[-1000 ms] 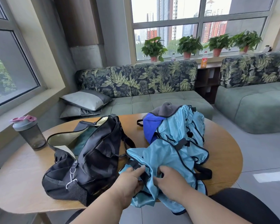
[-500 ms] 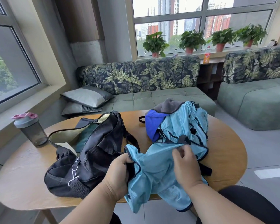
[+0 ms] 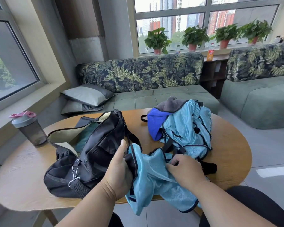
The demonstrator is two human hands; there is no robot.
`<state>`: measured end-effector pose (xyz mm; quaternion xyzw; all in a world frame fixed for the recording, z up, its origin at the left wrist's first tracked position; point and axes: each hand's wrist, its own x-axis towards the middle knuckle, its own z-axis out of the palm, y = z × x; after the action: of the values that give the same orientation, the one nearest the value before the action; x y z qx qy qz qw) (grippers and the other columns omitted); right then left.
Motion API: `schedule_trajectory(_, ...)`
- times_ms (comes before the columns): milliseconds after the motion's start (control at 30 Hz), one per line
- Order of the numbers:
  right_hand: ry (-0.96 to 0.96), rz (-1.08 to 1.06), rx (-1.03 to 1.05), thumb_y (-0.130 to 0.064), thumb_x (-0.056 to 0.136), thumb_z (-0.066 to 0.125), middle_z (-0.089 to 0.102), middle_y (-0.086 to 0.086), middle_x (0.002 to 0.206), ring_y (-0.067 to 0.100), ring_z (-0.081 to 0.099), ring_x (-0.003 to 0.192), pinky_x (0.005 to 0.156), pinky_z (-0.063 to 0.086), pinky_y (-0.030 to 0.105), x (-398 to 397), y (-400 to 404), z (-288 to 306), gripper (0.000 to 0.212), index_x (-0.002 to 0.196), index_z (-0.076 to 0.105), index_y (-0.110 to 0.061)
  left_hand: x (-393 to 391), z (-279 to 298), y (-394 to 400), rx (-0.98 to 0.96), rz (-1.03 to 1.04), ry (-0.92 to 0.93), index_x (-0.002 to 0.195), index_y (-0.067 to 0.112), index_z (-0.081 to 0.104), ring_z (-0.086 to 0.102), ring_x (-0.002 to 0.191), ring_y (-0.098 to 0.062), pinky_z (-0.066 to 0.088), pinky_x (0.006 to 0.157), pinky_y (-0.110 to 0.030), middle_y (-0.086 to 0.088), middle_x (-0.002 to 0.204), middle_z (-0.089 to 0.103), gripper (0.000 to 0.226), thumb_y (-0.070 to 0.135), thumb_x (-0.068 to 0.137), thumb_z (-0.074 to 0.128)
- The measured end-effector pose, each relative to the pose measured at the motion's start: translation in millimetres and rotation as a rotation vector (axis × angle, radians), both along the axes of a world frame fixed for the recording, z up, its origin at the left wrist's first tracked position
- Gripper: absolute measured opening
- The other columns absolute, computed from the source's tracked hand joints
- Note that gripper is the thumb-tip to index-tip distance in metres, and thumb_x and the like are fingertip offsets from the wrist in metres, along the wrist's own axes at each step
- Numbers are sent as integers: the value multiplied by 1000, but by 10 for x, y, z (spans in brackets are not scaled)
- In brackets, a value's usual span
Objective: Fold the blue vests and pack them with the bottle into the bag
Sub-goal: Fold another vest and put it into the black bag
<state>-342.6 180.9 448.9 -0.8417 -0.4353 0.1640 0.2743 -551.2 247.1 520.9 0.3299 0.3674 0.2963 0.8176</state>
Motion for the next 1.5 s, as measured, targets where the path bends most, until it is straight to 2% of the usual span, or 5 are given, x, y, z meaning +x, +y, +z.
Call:
schedule_trajectory(233, 107, -15, 134, -35, 93, 65, 55, -6, 59, 8, 45, 49, 52, 40, 29, 53, -59, 59, 25, 75, 56, -22, -101, -78, 117, 107, -35, 318, 127, -5, 70, 74, 93, -39, 62, 78, -41, -27, 116, 75, 48, 28, 92, 70)
schedule_trajectory(600, -78, 65, 69, -84, 88, 31, 55, -19, 121, 15, 42, 122, 109, 29, 41, -173, -89, 223, 63, 130, 62, -49, -33, -48, 18, 327, -313, 158, 91, 3, 56, 49, 74, -28, 44, 67, -35, -15, 87, 49, 33, 5, 58, 60)
schedule_trajectory(833, 494, 167, 149, -23, 97, 67, 41, -2, 64, 13, 38, 61, 55, 31, 24, -127, -184, 298, 37, 68, 46, -13, -81, -172, 51, 282, -262, 267, 92, 4, 59, 51, 81, -35, 45, 72, -40, -22, 93, 51, 36, 7, 56, 61)
schedule_trajectory(1100, 1211, -23, 660, -32, 71, 74, 59, 16, 102, 32, 55, 100, 93, 39, 48, 63, -128, 314, 40, 103, 63, -9, -176, -257, 188, 227, 10, 522, 100, 10, 65, 67, 73, -26, 56, 61, -32, -8, 90, 72, 29, 36, 88, 58)
schedule_trajectory(1500, 1247, 125, 783, -10, 80, 46, 69, 19, 97, 33, 66, 95, 84, 52, 41, 146, -194, 363, 32, 91, 75, -3, -48, 125, 188, 1189, 35, 1505, 70, 16, 52, 46, 56, -20, 33, 51, -30, 2, 63, 51, 50, 58, 98, 49)
